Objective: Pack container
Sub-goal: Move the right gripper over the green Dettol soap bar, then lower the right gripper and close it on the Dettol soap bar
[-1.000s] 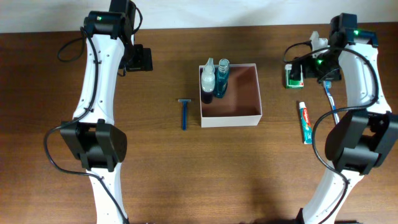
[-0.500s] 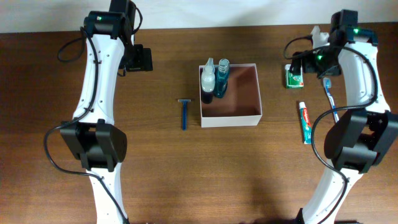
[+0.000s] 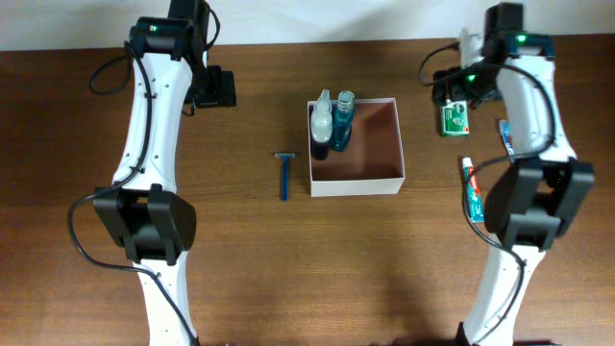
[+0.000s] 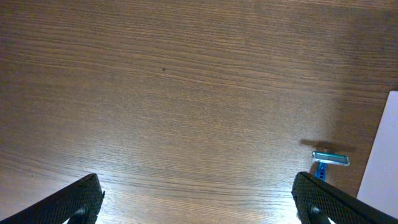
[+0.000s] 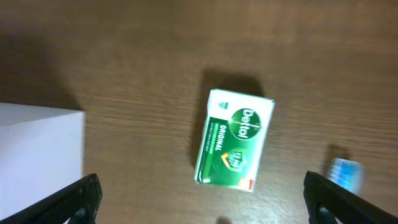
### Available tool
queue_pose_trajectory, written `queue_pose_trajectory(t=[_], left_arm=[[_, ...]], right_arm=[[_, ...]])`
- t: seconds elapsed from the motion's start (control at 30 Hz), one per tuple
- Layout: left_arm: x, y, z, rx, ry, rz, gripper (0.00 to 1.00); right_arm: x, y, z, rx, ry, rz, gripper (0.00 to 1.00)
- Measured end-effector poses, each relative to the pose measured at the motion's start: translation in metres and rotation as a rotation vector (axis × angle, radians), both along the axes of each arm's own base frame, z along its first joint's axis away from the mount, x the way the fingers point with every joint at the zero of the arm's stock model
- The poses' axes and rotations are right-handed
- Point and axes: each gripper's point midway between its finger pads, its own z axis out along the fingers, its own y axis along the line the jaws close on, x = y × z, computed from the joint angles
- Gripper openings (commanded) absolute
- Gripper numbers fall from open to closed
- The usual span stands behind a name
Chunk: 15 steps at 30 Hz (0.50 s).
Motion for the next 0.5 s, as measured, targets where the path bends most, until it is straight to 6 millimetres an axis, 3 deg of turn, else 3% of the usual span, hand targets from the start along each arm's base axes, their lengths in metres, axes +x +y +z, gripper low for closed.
queue_pose_trajectory(t=[0.1, 0.2, 0.5], left_arm=[[-0.001, 0.0, 0.0, -0.002, 0.006, -0.001, 0.99], [-0.002, 0.0, 0.0, -0.002, 0.007, -0.001, 0.99], [0.0, 0.0, 0.0, -0.002, 0.001, -0.001, 0.99]], right_arm=[[0.001, 0.0, -0.012, -0.013, 0.019, 0.001, 0.99], [0.002, -0.003, -0.012, -0.021, 0.012, -0.003, 0.99], [-0.007, -0.025, -0.028, -0.014, 0.066, -0.049, 0.99]])
